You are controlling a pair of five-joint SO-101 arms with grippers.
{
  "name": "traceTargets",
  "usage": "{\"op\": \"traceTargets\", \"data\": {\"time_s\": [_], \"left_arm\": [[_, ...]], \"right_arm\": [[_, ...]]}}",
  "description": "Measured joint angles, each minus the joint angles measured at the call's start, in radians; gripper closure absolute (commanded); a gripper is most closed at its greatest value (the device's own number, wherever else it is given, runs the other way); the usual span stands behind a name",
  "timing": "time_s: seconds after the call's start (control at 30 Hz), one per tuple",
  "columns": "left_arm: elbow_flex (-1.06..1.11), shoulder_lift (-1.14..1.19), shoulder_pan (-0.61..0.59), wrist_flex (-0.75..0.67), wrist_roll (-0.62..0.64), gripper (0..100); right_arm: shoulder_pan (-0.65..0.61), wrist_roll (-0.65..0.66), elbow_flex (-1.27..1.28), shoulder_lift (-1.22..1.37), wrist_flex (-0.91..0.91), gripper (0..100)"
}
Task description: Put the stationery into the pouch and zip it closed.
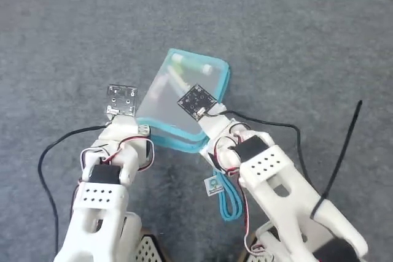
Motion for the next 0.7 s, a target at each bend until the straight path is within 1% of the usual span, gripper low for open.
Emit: {"op": "traceTargets", "data": {"time_s": [0.1,0.33,0.53,0.7], "left_arm": [[0.0,0.0,-0.002,0.0,0.0,99],[-0.002,0.0,-0.003,0.0,0.0,99],[-0.002,0.0,-0.002,-0.002,0.0,99],[-0.002,0.0,-0.002,-0.003,0.0,99]], "right_arm": [[0.0,0.0,0.0,0.032,-0.037,81.6],[0.002,0.0,-0.038,0.035,-0.044,82.1],[0.058,0.032,-0.061,0.035,-0.044,82.0],[0.057,0.023,-0.061,0.035,-0.032,81.7]]}}
